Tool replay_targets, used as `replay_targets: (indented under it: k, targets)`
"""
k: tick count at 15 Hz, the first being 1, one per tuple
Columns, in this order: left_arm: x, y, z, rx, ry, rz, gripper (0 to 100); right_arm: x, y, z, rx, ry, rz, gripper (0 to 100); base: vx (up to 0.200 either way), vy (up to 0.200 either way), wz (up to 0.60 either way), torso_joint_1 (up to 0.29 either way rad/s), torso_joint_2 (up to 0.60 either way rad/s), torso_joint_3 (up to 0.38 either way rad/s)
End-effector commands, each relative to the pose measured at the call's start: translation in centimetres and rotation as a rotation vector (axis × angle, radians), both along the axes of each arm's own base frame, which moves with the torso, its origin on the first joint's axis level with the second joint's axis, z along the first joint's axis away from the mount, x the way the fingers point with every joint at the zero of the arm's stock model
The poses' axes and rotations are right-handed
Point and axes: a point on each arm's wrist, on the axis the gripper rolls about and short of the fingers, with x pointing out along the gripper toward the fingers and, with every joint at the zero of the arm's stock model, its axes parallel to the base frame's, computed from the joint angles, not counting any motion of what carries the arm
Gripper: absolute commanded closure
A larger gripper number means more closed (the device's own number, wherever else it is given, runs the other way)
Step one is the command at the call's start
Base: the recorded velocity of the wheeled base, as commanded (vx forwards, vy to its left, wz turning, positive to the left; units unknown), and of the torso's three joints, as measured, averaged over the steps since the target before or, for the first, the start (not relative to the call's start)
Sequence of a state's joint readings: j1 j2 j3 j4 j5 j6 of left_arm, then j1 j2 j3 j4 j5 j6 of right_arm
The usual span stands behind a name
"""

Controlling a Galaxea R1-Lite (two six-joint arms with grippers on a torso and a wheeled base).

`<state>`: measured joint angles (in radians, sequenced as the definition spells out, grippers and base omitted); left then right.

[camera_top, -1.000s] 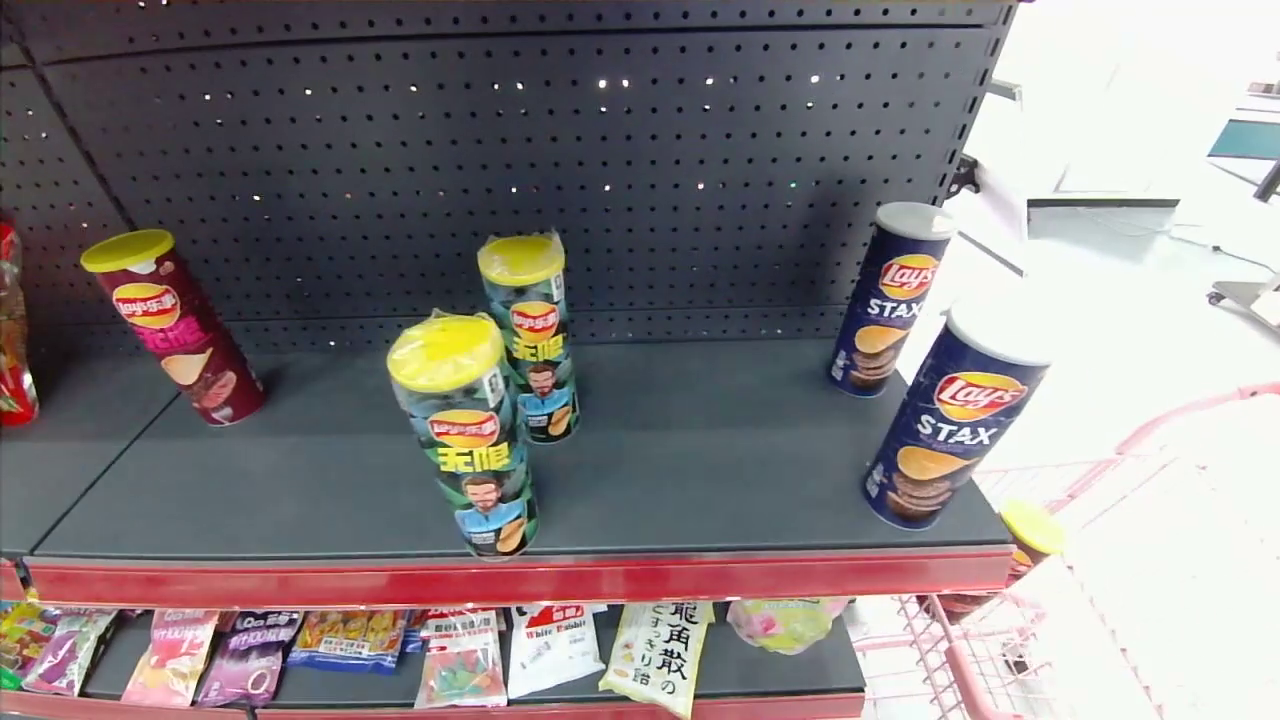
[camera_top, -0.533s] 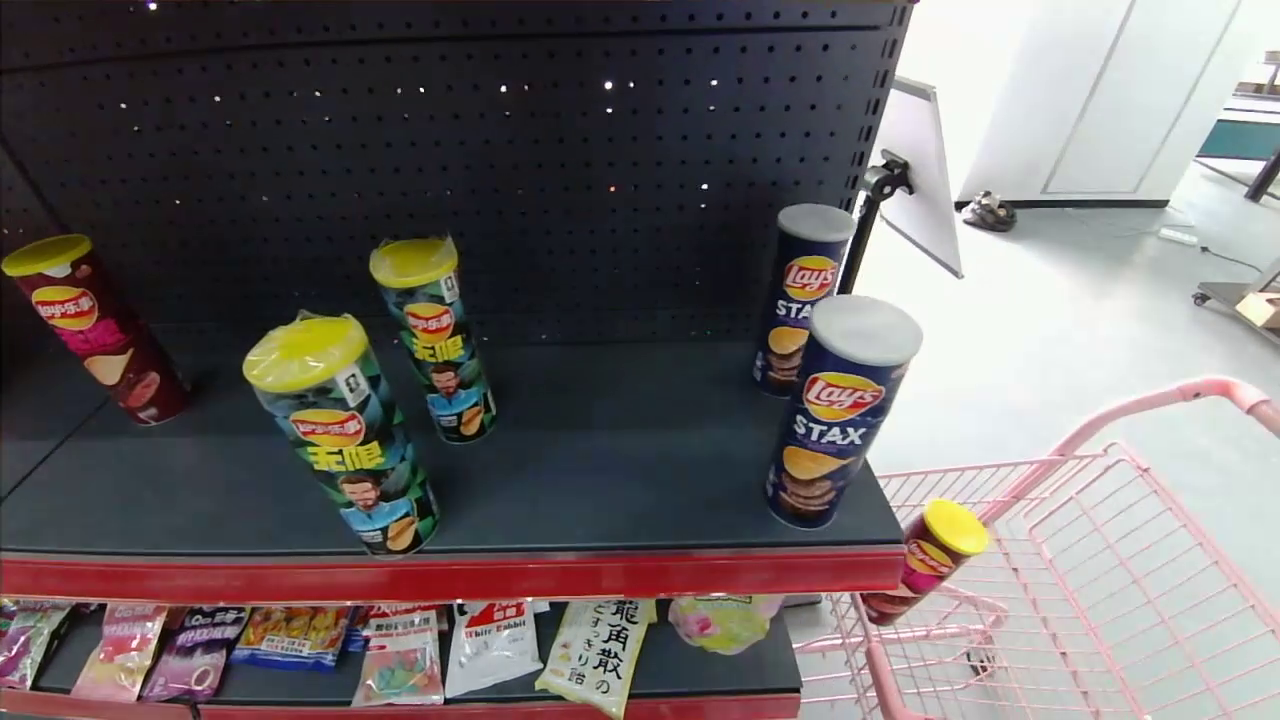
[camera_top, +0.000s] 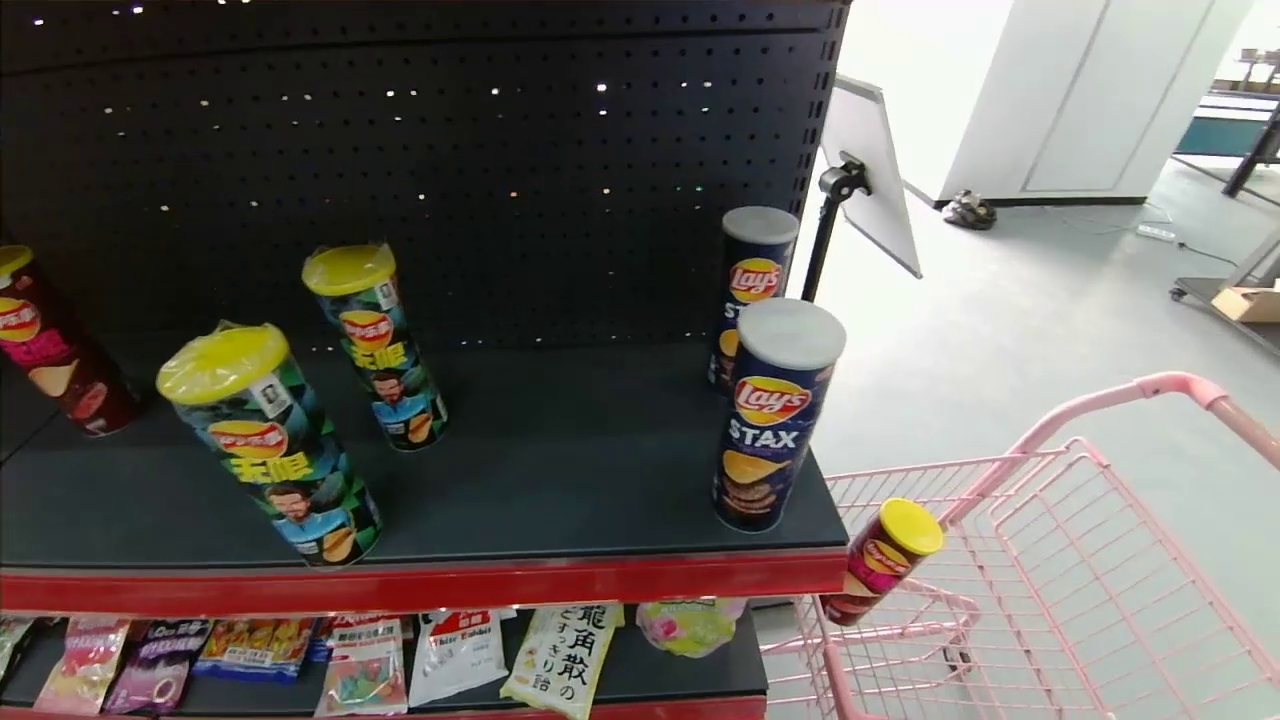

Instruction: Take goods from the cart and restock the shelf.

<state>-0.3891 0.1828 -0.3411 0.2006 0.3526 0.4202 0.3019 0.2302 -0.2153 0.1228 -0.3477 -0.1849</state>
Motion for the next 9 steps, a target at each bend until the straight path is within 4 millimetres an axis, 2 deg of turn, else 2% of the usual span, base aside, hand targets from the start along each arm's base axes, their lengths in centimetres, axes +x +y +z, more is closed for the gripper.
replay_targets:
  k: [1,4,9]
  targets:
    - [-0.06,0.03,-0.03,-0.001,-0.004,0.000,0,0.02,0.00,-0.10,-0.002,0.003,0.000,0,0.000,0.000,-0.60,-0.012,0.01,0.007]
    - [-0.08,0.04,-0.04,-0.002,-0.005,0.000,0,0.03,0.01,-0.14,-0.002,0.005,0.001,0,0.000,0.000,-0.60,0.010,0.00,0.001]
    - [-0.14,0.06,-0.14,-0.003,-0.008,-0.006,0,-0.11,-0.04,-0.80,-0.011,0.004,0.000,0,0.000,0.000,0.00,0.000,0.00,0.000]
